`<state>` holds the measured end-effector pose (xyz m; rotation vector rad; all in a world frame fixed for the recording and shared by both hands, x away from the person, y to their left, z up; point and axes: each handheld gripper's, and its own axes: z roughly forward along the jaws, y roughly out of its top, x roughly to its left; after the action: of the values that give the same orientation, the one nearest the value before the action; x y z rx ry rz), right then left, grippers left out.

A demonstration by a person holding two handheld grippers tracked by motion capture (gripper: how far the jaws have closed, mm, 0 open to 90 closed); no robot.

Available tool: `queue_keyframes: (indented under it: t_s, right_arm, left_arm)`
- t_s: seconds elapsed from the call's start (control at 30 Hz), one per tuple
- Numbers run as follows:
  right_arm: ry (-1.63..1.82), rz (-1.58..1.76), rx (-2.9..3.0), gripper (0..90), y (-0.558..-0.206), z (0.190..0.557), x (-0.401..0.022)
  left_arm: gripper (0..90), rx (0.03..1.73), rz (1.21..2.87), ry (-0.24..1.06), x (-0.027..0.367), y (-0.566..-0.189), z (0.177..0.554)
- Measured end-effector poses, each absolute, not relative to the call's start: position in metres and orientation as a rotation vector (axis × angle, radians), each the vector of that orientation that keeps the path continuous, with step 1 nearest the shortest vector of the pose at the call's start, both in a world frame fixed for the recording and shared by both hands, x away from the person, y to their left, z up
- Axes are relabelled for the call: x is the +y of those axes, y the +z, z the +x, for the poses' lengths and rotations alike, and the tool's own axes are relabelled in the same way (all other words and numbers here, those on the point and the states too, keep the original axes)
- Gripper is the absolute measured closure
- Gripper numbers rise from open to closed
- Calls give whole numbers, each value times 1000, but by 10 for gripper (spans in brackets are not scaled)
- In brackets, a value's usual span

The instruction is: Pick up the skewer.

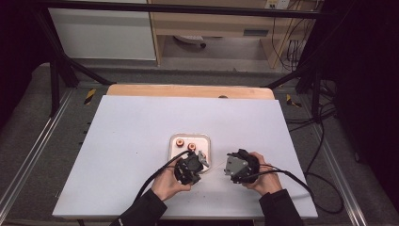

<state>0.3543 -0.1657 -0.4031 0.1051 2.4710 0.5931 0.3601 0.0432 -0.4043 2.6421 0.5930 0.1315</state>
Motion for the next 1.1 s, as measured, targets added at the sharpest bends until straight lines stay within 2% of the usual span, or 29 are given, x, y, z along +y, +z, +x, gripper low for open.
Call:
queue_keyframes:
  t_s: [0.17, 0.33, 0.43, 0.53, 1.1]
  right_arm:
    - [708, 332, 2504, 350, -407, 360, -181]
    - [764, 506, 2507, 284, -412, 362, -193]
    - [790, 568, 2511, 269, -414, 363, -197]
    - [821, 713, 2501, 196, -419, 364, -204]
    - [964, 1027, 2513, 53, -417, 368, -208]
  left_arm:
    - [884, 615, 2622, 163, 53, -403, 357]
    - [883, 666, 2526, 173, 64, -403, 353]
    - [883, 688, 2494, 180, 67, -403, 351]
    - [884, 735, 2413, 193, 72, -405, 347]
    - [883, 870, 2170, 236, 96, -419, 329]
